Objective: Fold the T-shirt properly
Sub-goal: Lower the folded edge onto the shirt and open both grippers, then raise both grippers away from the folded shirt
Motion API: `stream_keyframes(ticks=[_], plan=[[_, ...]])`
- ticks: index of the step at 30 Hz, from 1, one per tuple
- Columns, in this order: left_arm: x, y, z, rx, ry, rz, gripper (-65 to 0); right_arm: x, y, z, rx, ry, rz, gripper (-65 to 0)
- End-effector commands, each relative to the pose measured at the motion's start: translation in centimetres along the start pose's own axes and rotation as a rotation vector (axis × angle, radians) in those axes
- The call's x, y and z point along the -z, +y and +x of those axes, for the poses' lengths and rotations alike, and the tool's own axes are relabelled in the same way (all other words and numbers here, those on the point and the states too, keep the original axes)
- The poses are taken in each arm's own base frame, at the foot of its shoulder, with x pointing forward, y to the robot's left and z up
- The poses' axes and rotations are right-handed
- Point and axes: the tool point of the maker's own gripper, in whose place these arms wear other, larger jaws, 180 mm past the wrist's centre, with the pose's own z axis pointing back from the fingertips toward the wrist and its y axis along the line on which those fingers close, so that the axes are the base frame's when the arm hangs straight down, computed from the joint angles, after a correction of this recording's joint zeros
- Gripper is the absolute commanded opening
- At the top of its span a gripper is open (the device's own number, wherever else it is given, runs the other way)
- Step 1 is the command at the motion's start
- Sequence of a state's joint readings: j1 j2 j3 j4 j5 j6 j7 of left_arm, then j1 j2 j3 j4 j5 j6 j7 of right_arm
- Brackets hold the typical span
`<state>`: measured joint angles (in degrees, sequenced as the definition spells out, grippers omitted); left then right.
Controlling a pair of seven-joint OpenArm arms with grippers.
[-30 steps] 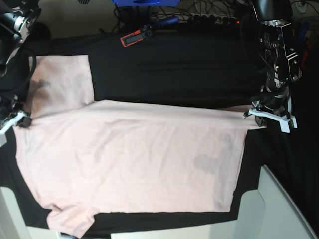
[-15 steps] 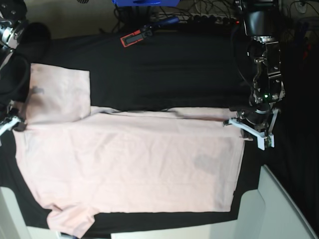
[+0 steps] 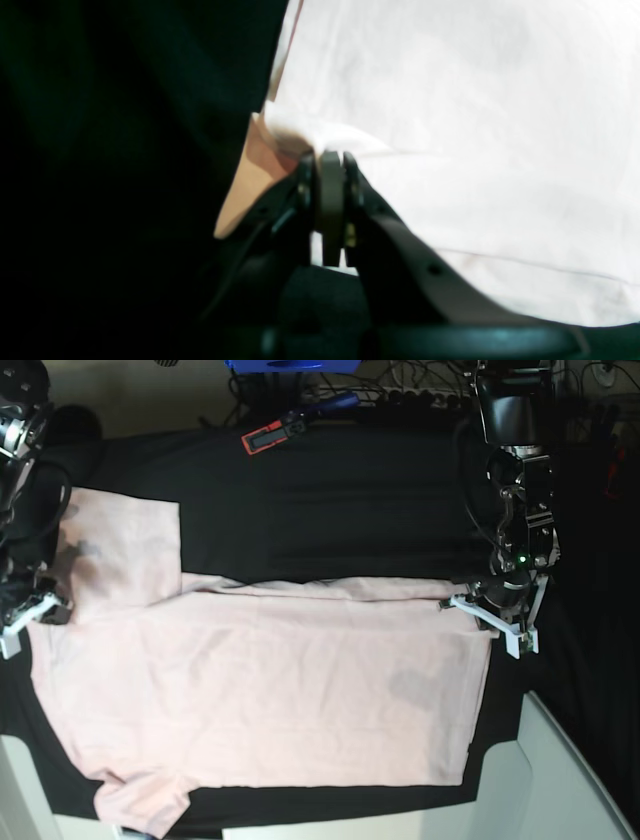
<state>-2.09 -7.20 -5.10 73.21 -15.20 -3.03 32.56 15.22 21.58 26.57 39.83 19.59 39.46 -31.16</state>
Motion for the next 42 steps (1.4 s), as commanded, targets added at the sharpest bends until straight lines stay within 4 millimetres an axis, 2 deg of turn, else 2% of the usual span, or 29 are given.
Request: stream_keyframes(ticks=[1, 4, 9, 11, 12, 15, 17, 20, 22, 25, 27, 28, 32, 36, 38, 42], plan=[[-0.1, 0.6, 2.3, 0.006, -0.059, 0.01, -65.0, -0.6, -0.2, 3.1, -0.016, -0.08, 0.003, -65.0], [-0.1, 0.8, 2.5, 0.008, -0.062, 0.014, -65.0, -0.6, -0.2, 3.6, -0.015, -0.103, 0.004, -64.9], [0.2, 0.5, 4.3, 0.003, -0.095, 0.011, -65.0, -0.7, -0.1, 4.5, -0.013, -0.139, 0.007, -63.5], [0.3, 0.3, 5.4, 0.0, -0.114, 0.008, -65.0, -0.7, -0.1, 4.6, -0.014, -0.142, 0.006, -57.5], [0.3, 0.3, 5.7, -0.002, -0.119, 0.007, -64.2, -0.7, -0.1, 4.7, -0.014, -0.144, 0.006, -52.4], [1.0, 0.3, 5.6, -0.011, -0.102, 0.008, -54.8, -0.9, -0.2, 4.9, -0.016, -0.15, 0.003, -35.7], [1.3, 0.3, 5.2, -0.017, -0.087, 0.009, -48.7, -1.3, -0.9, 5.3, -0.024, -0.153, -0.01, -29.7], [1.4, 0.5, 5.1, -0.027, -0.084, 0.009, -42.3, -1.8, -1.3, 6.0, -0.028, -0.174, -0.019, -29.7], [0.9, 1.7, 6.1, -0.059, -0.116, 0.032, -41.7, -2.4, -1.3, 6.9, -0.056, -0.213, -0.025, -29.7], [-0.5, 2.8, 8.1, -0.09, -0.184, 0.054, -41.5, -3.7, -0.9, 6.9, -0.127, -0.233, -0.04, -29.9], [-1.6, 3.0, 8.0, -0.064, -0.201, 0.062, -41.5, -4.7, -1.3, 5.4, -0.152, -0.2, -0.061, -30.0], [-2.3, 3.1, 7.6, -0.051, -0.205, 0.065, -41.7, -5.0, -1.6, 4.1, -0.129, -0.175, -0.074, -30.3], [-4.0, 4.3, 3.3, -0.007, -0.147, 0.087, -41.8, -7.5, -4.4, -0.8, -0.007, -0.123, -0.155, -36.6], [-5.6, 6.1, -0.7, 0.046, -0.07, 0.113, -41.8, -8.2, -4.9, -5.2, 0.033, -0.038, -0.175, -32.6], [-6.1, 7.0, -2.0, 0.069, -0.04, 0.126, -41.8, -7.9, -4.3, -6.4, 0.05, -0.024, -0.163, -31.2], [-6.8, 8.2, -3.6, 0.099, -0.001, 0.143, -41.8, -7.3, -3.4, -7.4, 0.07, -0.013, -0.146, -30.8]])
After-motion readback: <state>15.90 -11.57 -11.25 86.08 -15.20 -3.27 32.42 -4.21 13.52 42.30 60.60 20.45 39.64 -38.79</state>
